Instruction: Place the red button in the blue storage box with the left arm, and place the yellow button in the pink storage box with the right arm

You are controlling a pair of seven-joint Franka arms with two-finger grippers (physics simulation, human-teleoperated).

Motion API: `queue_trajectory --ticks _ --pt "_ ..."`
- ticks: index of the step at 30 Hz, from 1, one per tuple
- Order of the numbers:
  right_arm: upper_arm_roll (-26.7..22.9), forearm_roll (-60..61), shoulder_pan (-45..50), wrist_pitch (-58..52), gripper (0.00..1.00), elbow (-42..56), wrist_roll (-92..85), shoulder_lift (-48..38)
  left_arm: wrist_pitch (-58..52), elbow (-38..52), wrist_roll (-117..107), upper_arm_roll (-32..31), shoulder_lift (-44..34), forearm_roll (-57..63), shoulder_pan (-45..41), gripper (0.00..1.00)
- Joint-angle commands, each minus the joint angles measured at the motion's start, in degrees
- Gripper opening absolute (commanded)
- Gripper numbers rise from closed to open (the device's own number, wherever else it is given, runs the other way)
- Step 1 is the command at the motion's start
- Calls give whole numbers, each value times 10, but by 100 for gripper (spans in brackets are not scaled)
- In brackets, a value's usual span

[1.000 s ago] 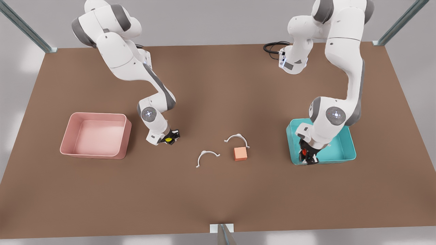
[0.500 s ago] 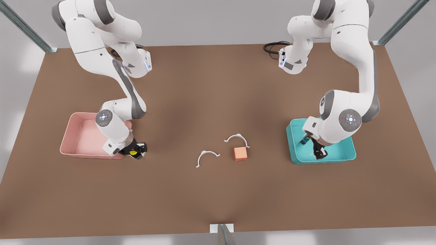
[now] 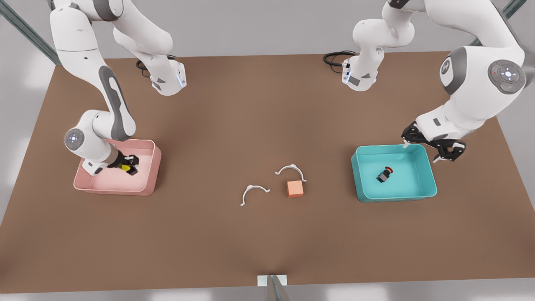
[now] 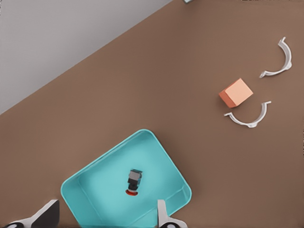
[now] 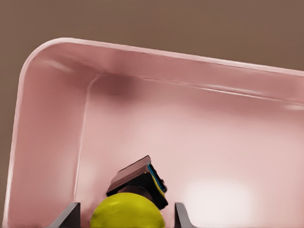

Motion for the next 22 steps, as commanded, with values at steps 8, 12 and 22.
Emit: queue_trajectory --ticks 8,12,22 --pt "44 -62 86 -267 100 317 36 9 -23 25 -306 0 24 1 2 100" --pt "40 -83 142 -423 100 457 136 8 -23 25 -306 0 24 0 2 100" --pt "-102 -24 241 -355 100 330 210 -90 -22 25 -306 0 25 0 0 100"
